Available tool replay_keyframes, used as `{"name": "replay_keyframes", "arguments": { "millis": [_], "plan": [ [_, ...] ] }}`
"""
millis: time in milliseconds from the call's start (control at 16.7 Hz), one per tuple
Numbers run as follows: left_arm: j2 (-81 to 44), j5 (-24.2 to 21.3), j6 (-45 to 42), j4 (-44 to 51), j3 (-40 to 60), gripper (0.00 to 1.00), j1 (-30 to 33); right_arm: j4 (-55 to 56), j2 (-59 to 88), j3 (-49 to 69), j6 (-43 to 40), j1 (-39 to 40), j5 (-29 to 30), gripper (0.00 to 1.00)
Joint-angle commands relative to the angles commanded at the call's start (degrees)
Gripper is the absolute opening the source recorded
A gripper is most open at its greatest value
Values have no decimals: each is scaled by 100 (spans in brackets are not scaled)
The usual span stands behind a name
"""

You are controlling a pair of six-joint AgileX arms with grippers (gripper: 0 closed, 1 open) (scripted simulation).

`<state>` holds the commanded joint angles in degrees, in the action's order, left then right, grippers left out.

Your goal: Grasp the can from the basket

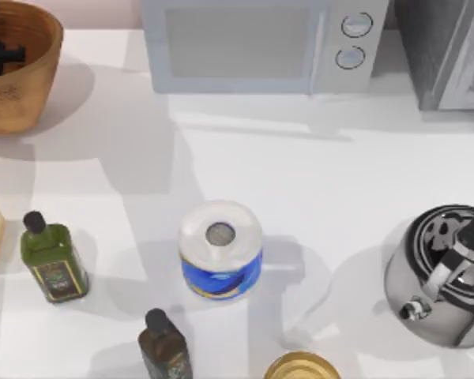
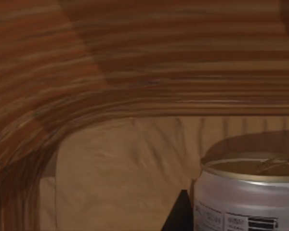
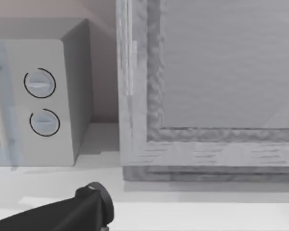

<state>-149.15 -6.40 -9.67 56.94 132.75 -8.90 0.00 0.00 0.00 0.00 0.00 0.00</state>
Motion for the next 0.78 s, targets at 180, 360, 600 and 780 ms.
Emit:
{"name": "replay_keyframes", "arguments": {
  "millis": [180,360,600,780],
  "plan": [
    [158,28,-29,6,77,0,-20,0,0,0,0,0,0,100],
    [329,70,19,-95,-93,0,-29,0,0,0,0,0,0,100],
    [1391,260,223,-671,-1137,0,-11,0,0,0,0,0,0,100],
    [2821,422,393,-1335,-2478,0,69,0,0,0,0,0,0,100]
  ]
}}
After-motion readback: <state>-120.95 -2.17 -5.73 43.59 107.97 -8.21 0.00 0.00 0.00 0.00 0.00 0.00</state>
